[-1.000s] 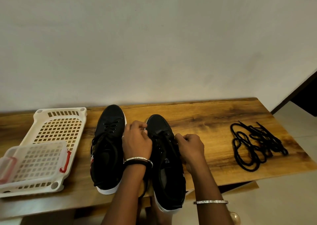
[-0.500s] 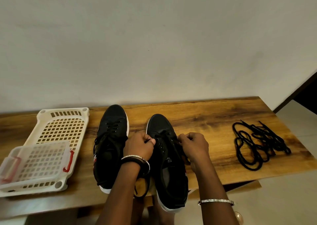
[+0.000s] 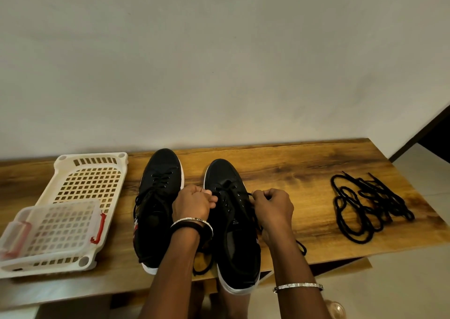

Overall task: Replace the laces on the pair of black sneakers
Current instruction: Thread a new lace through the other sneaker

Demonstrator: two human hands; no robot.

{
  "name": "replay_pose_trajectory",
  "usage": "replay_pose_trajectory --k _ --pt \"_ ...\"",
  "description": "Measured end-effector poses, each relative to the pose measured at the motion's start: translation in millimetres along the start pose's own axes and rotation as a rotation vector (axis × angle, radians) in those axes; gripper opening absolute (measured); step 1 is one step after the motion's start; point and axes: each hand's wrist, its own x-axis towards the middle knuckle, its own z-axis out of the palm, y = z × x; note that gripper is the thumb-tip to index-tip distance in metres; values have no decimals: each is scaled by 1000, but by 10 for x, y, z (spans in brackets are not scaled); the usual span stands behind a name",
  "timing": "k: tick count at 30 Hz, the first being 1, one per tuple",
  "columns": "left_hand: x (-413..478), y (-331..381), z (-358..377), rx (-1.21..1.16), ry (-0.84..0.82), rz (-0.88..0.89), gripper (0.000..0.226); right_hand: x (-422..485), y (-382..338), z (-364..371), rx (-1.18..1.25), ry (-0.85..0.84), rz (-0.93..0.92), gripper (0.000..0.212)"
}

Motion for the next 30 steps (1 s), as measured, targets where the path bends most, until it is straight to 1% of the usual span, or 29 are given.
replay_pose_trajectory --k 3,6,8,12,16,18,20,21,23,25,26,28,30 --pt "-29 3 -16 33 18 65 17 14 13 -12 3 1 -29 17" --pt "-39 12 -43 103 14 148 17 22 20 -78 65 -82 -31 21" --pt "-48 15 -56 177 25 198 16 13 12 -120 99 -128 -19 23" --pt "-77 37 -76 386 68 325 14 -4 -30 -194 80 -146 -49 22" --pt "-129 72 -99 605 98 396 10 2 -57 -331 -19 -289 -81 25" --pt "-171 81 -99 704 163 442 8 11 -49 -404 8 -365 -63 29" --pt "-180 95 -100 733 224 561 8 15 -67 -465 85 -405 -59 31" --pt "-168 100 -92 709 215 641 10 11 -87 -481 124 -426 -72 32" --pt "-157 116 -47 638 97 788 16 -13 -140 -485 188 -496 -107 34" --pt "-174 106 31 611 -44 857 23 -60 -196 -467 219 -584 -146 35" --pt "-197 94 83 639 -92 875 26 -78 -219 -462 229 -620 -166 35" --pt "-251 65 194 739 -100 916 21 -105 -255 -484 243 -669 -193 36" --pt "-269 59 252 733 -34 926 15 -117 -271 -541 271 -698 -199 37"
